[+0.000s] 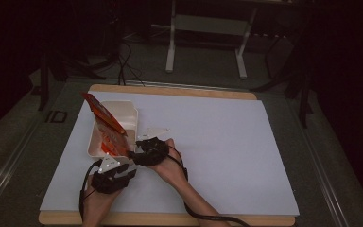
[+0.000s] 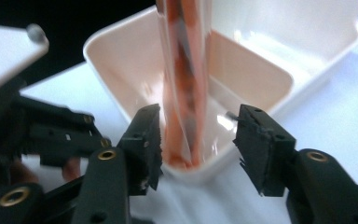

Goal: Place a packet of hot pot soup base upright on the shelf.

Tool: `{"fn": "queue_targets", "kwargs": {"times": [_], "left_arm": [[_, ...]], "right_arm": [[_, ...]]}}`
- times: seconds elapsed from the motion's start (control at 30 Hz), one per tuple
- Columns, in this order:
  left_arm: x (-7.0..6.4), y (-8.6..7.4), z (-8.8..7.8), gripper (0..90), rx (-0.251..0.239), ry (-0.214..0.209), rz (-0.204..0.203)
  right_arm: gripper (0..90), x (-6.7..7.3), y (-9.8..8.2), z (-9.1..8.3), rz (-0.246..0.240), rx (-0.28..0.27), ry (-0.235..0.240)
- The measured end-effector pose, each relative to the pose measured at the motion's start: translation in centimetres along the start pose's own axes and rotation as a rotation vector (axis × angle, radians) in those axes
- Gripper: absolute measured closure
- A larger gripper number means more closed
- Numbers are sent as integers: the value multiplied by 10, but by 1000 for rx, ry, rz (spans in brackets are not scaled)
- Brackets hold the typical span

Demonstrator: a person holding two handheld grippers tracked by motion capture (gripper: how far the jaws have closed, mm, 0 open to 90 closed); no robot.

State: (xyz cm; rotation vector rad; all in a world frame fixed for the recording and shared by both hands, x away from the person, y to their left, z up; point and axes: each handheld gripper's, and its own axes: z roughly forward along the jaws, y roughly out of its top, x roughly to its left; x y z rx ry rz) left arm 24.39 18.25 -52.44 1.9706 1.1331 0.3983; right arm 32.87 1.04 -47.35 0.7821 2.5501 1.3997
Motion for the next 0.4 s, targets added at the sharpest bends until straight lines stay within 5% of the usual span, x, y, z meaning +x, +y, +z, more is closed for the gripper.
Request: {"fn": "queue_targets", "kwargs": {"times": [0.4], "left_arm": [[-17, 1, 7, 570, 13, -31, 47]], "right_arm": [[390, -38, -25, -28, -55, 190, -101]]}}
